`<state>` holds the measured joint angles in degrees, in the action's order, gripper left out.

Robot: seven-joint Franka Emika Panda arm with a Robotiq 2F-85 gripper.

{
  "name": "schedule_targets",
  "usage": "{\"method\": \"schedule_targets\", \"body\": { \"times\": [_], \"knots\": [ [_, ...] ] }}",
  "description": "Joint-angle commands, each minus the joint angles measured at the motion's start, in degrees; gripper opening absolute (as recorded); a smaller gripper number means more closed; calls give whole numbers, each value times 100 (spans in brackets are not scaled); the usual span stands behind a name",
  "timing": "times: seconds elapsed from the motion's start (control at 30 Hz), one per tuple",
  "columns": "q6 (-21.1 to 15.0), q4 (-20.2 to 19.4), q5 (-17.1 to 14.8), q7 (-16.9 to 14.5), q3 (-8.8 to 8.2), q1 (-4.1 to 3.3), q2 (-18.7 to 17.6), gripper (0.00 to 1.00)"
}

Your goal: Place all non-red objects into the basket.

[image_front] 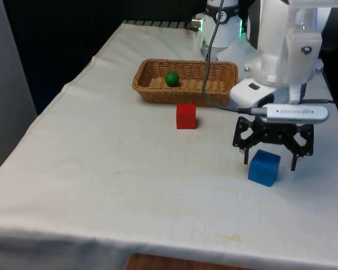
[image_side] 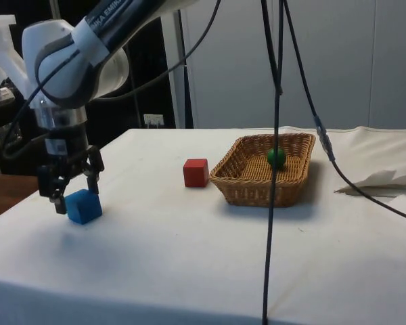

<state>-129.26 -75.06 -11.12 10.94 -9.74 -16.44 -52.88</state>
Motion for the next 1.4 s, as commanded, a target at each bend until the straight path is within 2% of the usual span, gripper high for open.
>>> {"method": "schedule_targets", "body": {
  "times": [0.0,0.13,0.17,0.23,0.33,0.47,0.5,0.53,0.57,0.63,0.67,0.9,1.07,1.1,1.13,1.3,1.33,1.37],
  "knots": [
    [97,109,-23,17,17,34,-74,100],
    [120,246,-23,46,-11,40,-166,100],
    [29,218,0,46,-34,17,-166,100],
    [115,269,-23,74,-29,34,-183,100],
    [92,246,-17,97,-34,23,-178,100],
    [74,229,-11,115,-40,11,-172,60],
    [69,223,-11,120,-40,11,-172,43],
    [63,223,11,103,-69,11,-166,31],
    [74,223,-6,132,-52,0,-172,31],
    [80,223,-11,138,-74,-11,-172,12],
    [80,223,-11,138,-80,-17,-172,7],
    [74,218,-17,138,-86,-23,-166,6],
    [63,-6,17,92,-126,-46,92,6],
    [97,172,11,103,-120,-23,-63,6],
    [63,-52,23,86,-138,-57,143,6],
    [40,-401,57,11,-160,-97,493,6],
    [46,-458,69,0,-160,-97,556,6],
    [120,-298,46,-6,-138,-57,453,6]
  ]
}}
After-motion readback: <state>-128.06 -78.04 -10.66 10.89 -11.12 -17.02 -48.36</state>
